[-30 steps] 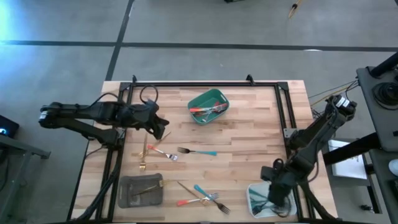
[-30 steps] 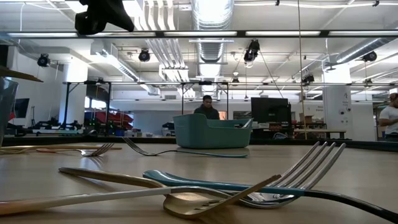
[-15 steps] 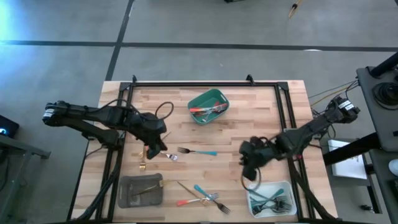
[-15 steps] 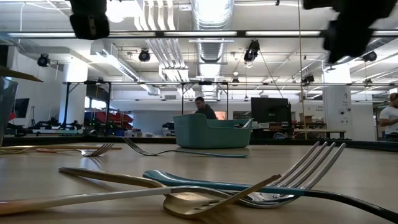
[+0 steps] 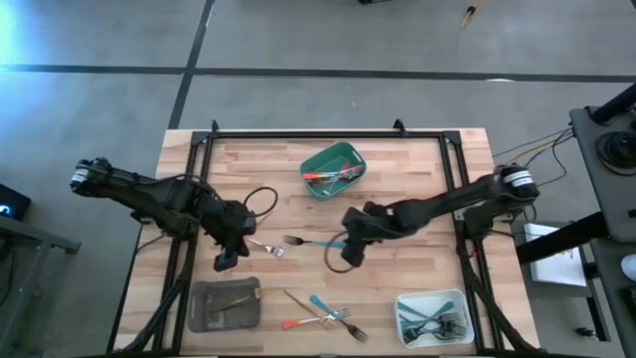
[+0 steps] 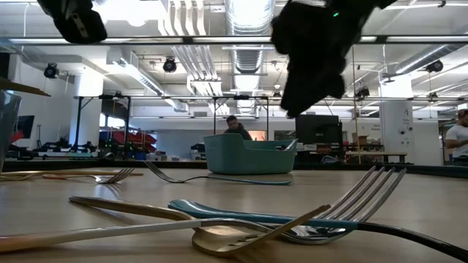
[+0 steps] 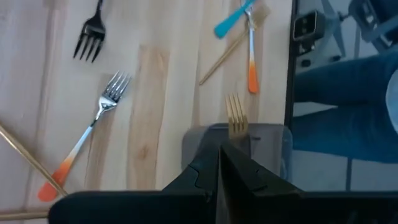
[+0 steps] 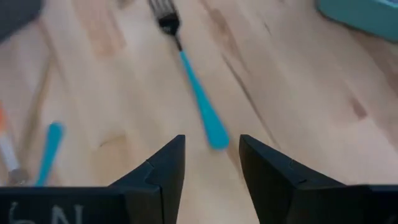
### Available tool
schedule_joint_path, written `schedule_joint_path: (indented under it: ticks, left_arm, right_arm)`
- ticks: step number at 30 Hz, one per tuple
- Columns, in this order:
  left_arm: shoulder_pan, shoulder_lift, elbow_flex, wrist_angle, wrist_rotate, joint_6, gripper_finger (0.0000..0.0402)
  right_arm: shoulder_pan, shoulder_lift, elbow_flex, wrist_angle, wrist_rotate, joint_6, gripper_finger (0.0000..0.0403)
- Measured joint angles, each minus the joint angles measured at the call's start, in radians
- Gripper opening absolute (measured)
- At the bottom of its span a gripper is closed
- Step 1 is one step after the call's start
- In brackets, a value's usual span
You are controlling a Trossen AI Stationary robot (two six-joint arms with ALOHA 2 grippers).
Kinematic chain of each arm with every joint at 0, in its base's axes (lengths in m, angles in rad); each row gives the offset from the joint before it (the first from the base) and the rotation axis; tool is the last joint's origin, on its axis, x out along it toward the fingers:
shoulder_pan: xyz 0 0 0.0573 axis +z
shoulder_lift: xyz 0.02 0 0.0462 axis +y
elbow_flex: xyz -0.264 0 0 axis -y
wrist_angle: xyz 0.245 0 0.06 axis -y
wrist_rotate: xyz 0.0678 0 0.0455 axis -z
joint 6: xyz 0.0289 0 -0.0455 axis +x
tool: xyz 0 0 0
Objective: Sort silverware by color (type)
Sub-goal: Put the blue fork into the white bin
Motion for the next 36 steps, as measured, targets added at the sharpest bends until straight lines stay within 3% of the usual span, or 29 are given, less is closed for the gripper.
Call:
schedule_joint_path:
  ticks: [7,14,22,26,36]
  left_arm:
    - [-0.004,0.0,0.0,-0.062,-0.002,0.038,0.0]
    - [-0.004,-0.018,0.0,-0.202,-0.019,0.105,0.0]
    - [-0.004,-0.097,0.0,-0.29,-0.097,0.151,0.0]
    - [-0.003,-0.141,0.0,-0.301,-0.171,0.157,0.0]
    - [-0.003,-0.185,0.0,-0.318,-0.242,0.173,0.0]
  right_arm:
    - [-0.022,0.218,0.188,-0.005,-0.006,-0.293,0.0132]
    - [-0.03,0.377,0.382,-0.03,-0.027,-0.449,0.0126]
    - [-0.07,0.478,0.448,-0.06,-0.058,-0.419,0.0128]
    - [-0.083,0.496,0.449,-0.054,-0.063,-0.416,0.0121]
    - [-0.105,0.547,0.446,-0.046,-0.116,-0.397,0.0108]
